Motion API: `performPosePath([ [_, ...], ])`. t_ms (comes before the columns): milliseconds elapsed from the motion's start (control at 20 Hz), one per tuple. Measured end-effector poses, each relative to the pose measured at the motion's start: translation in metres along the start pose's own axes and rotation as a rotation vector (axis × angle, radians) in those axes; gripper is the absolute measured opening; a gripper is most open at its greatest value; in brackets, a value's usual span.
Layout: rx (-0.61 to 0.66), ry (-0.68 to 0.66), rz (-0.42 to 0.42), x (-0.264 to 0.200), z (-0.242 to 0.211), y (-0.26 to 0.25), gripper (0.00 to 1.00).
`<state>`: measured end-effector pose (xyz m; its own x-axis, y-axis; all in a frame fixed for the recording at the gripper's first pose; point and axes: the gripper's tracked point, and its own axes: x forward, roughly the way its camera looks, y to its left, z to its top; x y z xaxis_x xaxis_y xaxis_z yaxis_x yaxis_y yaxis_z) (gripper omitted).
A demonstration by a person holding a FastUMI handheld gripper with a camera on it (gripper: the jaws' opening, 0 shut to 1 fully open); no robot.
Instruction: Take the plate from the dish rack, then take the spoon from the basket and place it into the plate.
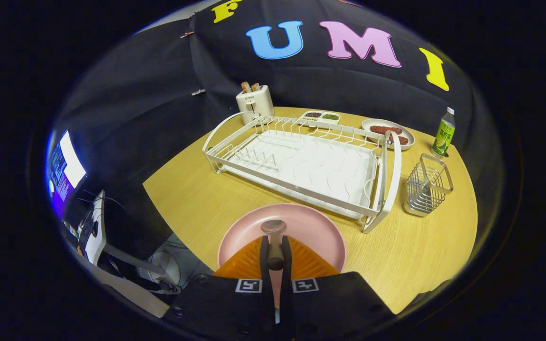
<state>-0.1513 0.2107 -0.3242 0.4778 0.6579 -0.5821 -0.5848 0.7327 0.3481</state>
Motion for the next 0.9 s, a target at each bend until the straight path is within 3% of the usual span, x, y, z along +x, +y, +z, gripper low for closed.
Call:
performPosePath([
  [650, -0.042, 0.106, -0.079, 0.003, -0.036, -0.035, 0.24],
  [750, -0.024, 0.096, -0.072, 0.002, -0.033, -0.033, 0.31],
  [900, -0.018, 0.096, -0.069, 0.002, -0.033, -0.032, 0.75],
])
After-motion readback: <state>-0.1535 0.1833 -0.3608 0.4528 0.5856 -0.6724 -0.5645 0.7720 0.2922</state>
